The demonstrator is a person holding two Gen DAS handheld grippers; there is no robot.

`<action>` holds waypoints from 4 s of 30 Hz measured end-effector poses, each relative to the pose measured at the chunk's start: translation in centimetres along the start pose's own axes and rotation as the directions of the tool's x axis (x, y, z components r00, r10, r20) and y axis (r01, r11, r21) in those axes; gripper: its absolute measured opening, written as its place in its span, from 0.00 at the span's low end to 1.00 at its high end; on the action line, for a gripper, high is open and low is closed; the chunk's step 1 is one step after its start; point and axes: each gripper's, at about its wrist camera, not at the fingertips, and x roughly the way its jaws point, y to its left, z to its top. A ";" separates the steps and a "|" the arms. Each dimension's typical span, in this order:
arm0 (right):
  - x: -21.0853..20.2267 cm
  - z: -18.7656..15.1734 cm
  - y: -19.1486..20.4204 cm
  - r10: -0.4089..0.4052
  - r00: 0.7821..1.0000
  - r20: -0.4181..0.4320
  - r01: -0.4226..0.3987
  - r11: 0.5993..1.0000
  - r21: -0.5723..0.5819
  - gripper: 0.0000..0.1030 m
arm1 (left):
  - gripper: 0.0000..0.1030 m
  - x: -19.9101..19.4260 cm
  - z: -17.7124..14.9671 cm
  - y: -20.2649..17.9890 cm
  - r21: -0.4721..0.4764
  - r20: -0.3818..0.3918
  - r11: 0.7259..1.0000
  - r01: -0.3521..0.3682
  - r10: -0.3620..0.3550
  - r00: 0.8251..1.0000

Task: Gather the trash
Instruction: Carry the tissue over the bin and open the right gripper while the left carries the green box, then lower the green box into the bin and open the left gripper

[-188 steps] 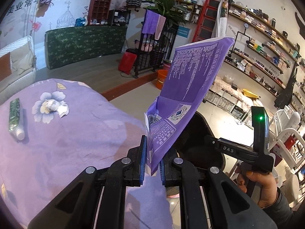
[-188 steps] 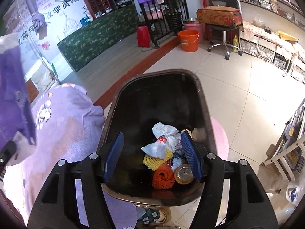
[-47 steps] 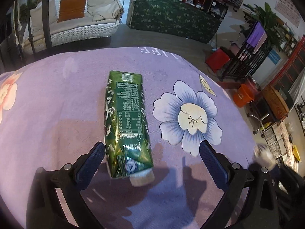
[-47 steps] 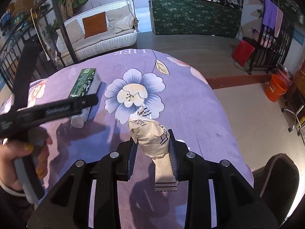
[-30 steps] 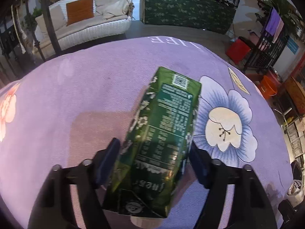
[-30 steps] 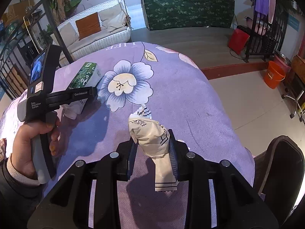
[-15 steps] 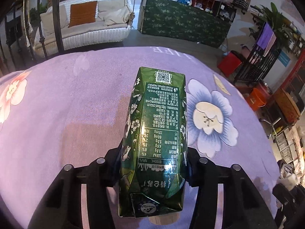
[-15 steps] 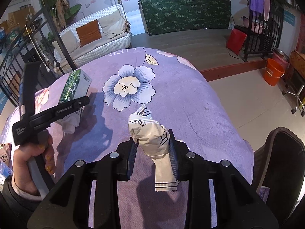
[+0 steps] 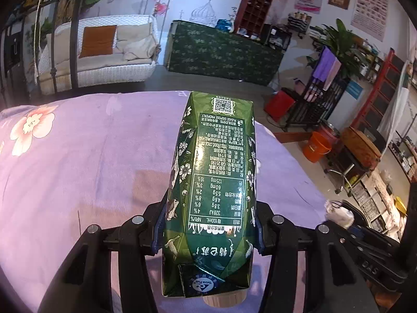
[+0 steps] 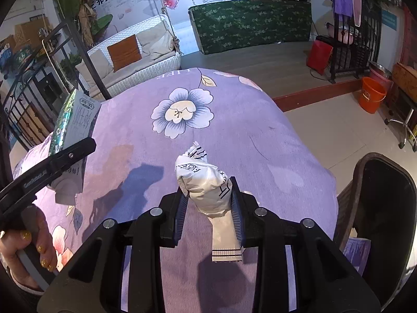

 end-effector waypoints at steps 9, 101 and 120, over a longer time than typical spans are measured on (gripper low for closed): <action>-3.0 -2.6 -1.1 -0.005 1.000 0.020 0.004 1.000 0.030 0.31 | 0.48 -2.7 -2.2 -1.3 0.031 0.018 0.997 0.066 -0.067 0.998; -16.8 -15.9 -27.0 -0.512 0.859 -0.010 0.406 0.669 0.622 0.72 | 0.66 5.4 -13.9 -27.2 0.415 -0.438 0.743 0.525 -0.342 0.831; -17.3 -14.3 -23.6 -0.540 0.839 0.061 0.403 0.694 0.597 0.90 | 0.94 -2.5 -11.1 -22.2 0.507 -0.136 0.765 0.397 -0.384 0.913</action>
